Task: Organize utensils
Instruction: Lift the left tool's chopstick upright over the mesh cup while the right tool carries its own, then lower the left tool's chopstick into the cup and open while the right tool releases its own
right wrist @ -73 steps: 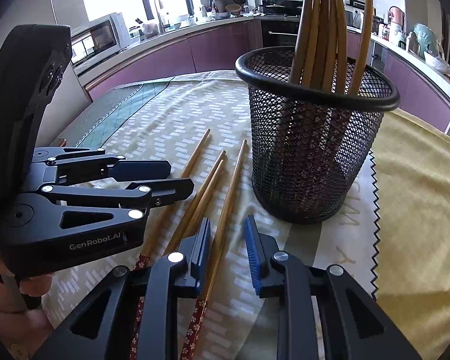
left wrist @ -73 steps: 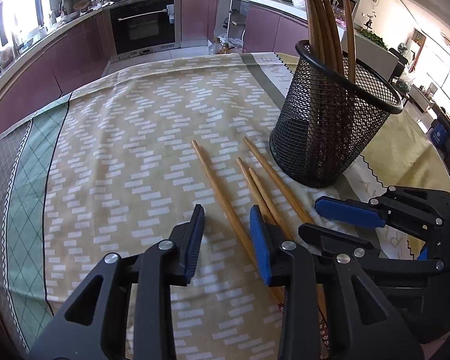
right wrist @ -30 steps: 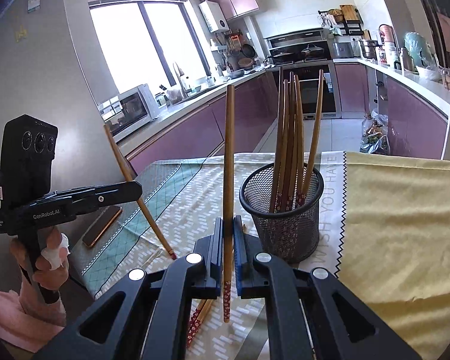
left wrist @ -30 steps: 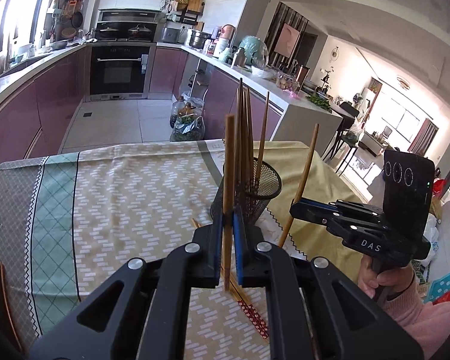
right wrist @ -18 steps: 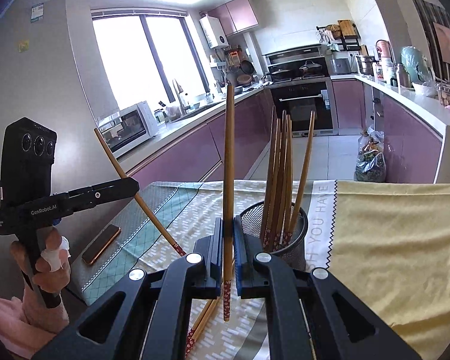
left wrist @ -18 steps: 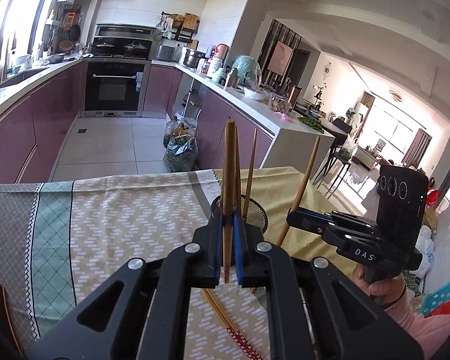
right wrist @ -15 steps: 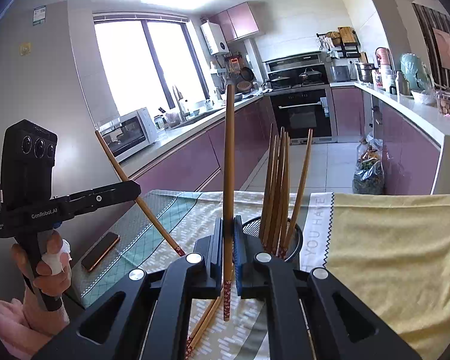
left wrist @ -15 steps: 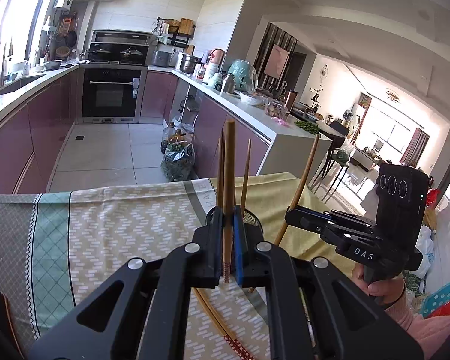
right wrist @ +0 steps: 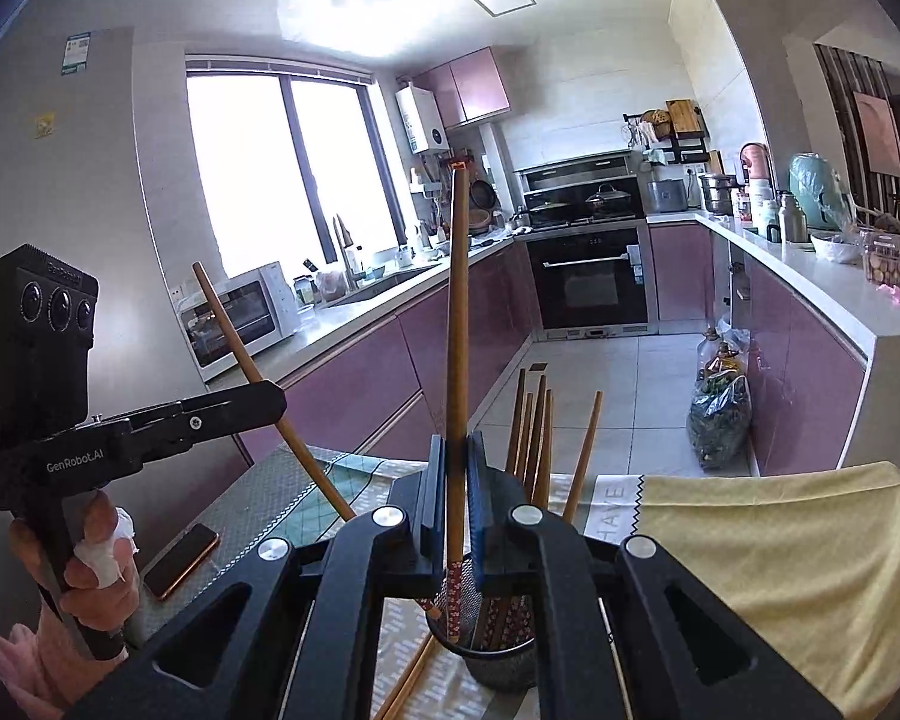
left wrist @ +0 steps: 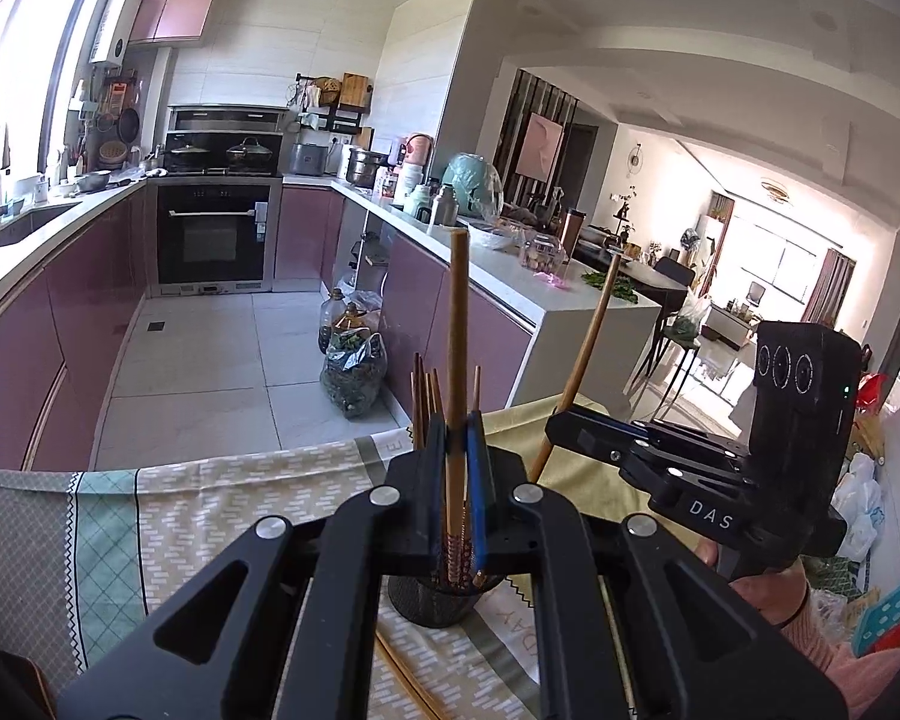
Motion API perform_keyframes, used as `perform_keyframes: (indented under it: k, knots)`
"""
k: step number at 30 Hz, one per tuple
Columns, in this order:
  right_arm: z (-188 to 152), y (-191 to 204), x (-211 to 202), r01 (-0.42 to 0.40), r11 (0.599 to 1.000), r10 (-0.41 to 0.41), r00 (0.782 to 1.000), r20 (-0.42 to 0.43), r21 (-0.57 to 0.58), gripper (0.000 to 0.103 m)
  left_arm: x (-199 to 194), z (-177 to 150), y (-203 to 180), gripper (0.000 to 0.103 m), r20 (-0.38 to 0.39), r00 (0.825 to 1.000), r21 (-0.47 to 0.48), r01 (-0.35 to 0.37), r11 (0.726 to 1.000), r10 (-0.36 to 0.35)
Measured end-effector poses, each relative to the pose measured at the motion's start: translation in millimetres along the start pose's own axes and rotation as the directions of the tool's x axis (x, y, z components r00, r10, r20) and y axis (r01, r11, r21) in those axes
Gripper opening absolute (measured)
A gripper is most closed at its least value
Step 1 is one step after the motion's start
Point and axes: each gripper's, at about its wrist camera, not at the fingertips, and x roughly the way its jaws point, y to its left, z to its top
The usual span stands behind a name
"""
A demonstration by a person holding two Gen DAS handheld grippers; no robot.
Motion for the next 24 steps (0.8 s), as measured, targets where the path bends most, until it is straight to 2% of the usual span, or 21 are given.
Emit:
perform_keyframes:
  k: [5,9,18,24]
  knots:
    - [-4,-1,19,0.026,1.0,-0.026,0.999,-0.031,-0.002,0.006,19,-3,-5,0.007,-0.035,0.998,0.032,-0.048,0.998,0.05]
    - [-13,-6,34,0.032,0.999,-0.032,0.996,-0.079,0.007,0.006,35,-14,-7,0.007,-0.099,0.993,0.065,-0.052,0.997,0.058]
    - [-32,-14,58,0.044,0.999,-0.039,0.982,-0.187,0.022,0.006,72,-30,-4,0.007,-0.237,0.968,0.13,-0.058,0.99,0.087]
    - [-40,-20,71,0.059,0.997,-0.048,0.971,-0.234,0.04,0.006,95,-34,9,0.007,-0.301,0.95,0.12,-0.049,0.992,0.084]
